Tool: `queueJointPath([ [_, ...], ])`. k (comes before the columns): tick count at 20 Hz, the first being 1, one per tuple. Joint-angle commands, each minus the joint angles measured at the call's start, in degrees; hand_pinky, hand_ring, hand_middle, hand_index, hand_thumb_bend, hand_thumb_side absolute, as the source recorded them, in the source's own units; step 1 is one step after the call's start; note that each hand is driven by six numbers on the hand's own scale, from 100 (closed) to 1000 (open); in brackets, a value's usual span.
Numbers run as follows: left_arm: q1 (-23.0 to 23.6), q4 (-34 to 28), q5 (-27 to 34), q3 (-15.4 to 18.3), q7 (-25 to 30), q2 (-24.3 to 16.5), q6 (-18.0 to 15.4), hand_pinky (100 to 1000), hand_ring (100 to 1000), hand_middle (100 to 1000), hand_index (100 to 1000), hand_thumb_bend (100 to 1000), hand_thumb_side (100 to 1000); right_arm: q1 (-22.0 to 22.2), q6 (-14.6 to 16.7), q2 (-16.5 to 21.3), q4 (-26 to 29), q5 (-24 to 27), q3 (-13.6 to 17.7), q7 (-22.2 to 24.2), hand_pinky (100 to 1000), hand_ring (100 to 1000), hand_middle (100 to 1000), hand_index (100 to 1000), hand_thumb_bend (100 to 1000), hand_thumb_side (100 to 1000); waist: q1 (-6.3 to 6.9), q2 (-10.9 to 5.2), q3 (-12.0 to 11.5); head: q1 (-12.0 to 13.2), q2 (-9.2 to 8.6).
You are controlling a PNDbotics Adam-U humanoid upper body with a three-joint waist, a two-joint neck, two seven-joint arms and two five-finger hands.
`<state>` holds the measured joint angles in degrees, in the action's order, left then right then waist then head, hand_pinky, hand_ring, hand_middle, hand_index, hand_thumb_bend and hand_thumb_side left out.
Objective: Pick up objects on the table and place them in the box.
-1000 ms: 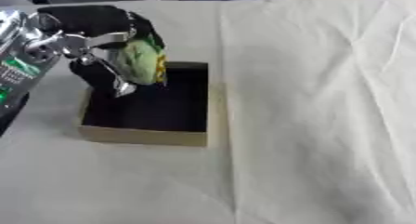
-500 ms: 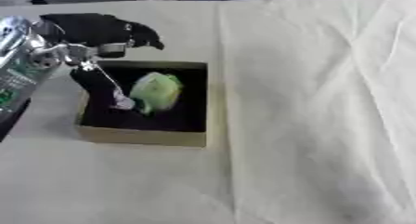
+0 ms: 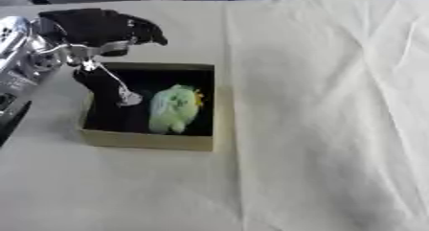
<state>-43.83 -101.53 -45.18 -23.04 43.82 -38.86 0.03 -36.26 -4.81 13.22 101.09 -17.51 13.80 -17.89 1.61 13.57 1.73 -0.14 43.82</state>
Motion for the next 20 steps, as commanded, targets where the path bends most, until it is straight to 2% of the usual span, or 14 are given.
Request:
queueJointPath([
  [1, -0.4, -1.6, 1.7, 3.3, -1.7, -2.4, 2.1, 840, 953, 912, 958, 309, 298, -0.7, 0.1, 1.3, 0.7, 0.2, 0.5, -0.1, 797, 926, 528, 776, 100, 881, -0.11, -0.93, -0.1, -0.1, 0.30],
  [2, -0.1, -1.7, 2.0, 4.3, -2.3, -3.2, 3.0, 840, 954, 911, 955, 318, 252, -0.7, 0.1, 1.4, 0.7, 0.2, 0.5, -0.1, 797, 926, 529, 776, 100, 882, -0.08, -0.92, -0.2, -0.1, 0.29],
  [6, 0.6, 0.1, 2.4, 8.1, -5.1, -6.2, 6.3, 835, 951, 906, 942, 348, 164, -0.8, 0.1, 1.8, 0.5, 0.0, 0.7, -0.2, 797, 926, 529, 776, 100, 882, -0.03, -0.84, -0.4, -0.2, 0.08],
  [10, 0.3, 5.1, 0.9, 10.3, -7.7, -8.4, 7.9, 846, 960, 916, 945, 440, 171, -1.1, 0.1, 1.9, 0.3, -0.1, 0.8, -0.2, 798, 926, 528, 777, 100, 883, -0.14, -0.64, -0.5, -0.1, -0.17],
  [16, -0.7, 12.4, -1.3, 12.5, -10.5, -9.9, 7.9, 848, 959, 918, 948, 439, 172, -2.0, 0.1, 2.2, -0.3, -0.5, 0.8, -0.2, 799, 926, 527, 777, 100, 885, -0.53, -0.06, -0.4, 0.8, -0.84],
  [20, -2.1, 18.0, -1.6, 13.6, -11.9, -9.9, 8.1, 852, 960, 927, 955, 450, 180, -2.8, 0.0, 2.5, -0.9, -0.5, 0.9, -0.1, 799, 927, 526, 777, 100, 885, -0.76, 0.58, -0.2, 1.5, -1.99],
])
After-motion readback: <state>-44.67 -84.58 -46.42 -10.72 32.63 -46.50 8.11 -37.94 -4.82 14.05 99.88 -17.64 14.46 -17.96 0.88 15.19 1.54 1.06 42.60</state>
